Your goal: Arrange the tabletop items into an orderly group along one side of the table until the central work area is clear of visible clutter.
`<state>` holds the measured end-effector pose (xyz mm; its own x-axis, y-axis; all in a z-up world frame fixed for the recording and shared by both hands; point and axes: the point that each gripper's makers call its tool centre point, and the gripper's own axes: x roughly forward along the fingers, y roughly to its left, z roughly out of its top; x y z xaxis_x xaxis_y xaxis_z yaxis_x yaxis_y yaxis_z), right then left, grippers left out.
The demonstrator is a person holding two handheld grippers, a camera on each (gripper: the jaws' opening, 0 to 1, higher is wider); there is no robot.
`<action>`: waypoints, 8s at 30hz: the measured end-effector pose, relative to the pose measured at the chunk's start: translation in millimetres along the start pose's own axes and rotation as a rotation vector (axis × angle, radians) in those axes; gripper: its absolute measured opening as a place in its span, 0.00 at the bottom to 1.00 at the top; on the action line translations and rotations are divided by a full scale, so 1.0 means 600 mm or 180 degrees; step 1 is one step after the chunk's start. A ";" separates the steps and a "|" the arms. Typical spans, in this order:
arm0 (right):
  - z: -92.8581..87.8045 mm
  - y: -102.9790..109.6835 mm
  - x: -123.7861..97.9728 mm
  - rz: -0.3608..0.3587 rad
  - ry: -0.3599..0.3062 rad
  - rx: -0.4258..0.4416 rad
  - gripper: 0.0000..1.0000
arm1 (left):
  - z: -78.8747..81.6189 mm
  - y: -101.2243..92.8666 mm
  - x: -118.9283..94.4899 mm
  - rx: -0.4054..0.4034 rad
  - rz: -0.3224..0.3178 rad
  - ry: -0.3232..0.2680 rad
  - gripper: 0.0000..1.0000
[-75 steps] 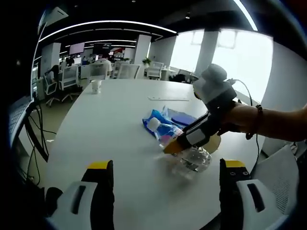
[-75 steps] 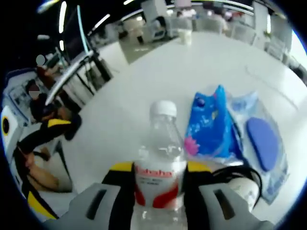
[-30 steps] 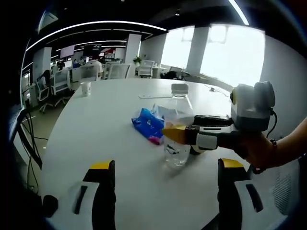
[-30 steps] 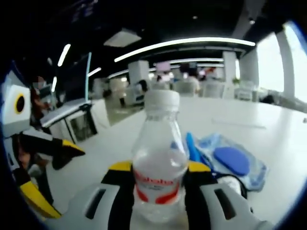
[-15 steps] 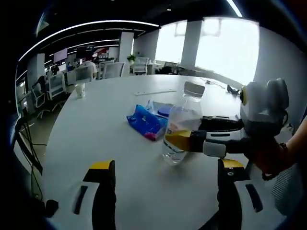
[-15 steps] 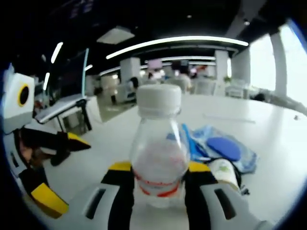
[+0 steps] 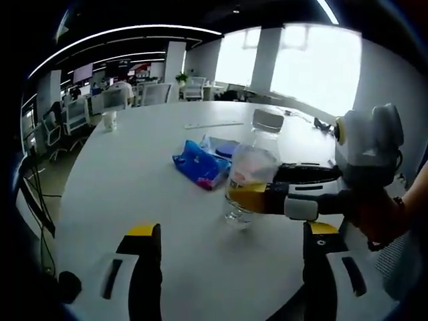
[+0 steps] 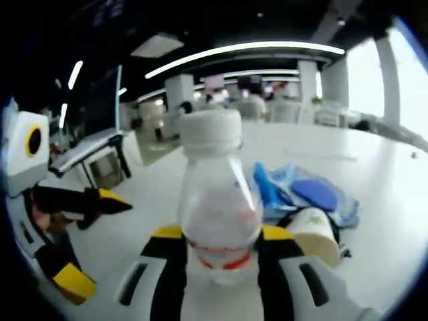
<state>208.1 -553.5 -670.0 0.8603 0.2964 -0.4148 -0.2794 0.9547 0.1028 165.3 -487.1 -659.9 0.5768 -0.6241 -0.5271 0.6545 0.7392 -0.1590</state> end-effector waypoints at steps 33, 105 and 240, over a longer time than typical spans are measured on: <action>0.101 -0.011 -0.076 0.0057 -0.0526 -0.0068 0.60 | 0.022 -0.014 0.001 -0.0088 0.0083 -0.0134 0.92; 0.062 -0.338 -0.164 -0.0811 -0.0337 0.0527 0.77 | 0.078 -0.047 0.083 -0.0367 0.0787 -0.0435 0.83; 0.024 -0.323 -0.158 -0.0031 -0.0053 0.0248 1.00 | 0.182 0.143 0.123 0.0307 0.0516 -0.0788 0.40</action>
<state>186.9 -766.4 -637.8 0.8699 0.2869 -0.4011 -0.2374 0.9565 0.1693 317.6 -497.4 -621.1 0.7712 -0.5516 -0.3177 0.5808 0.8140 -0.0034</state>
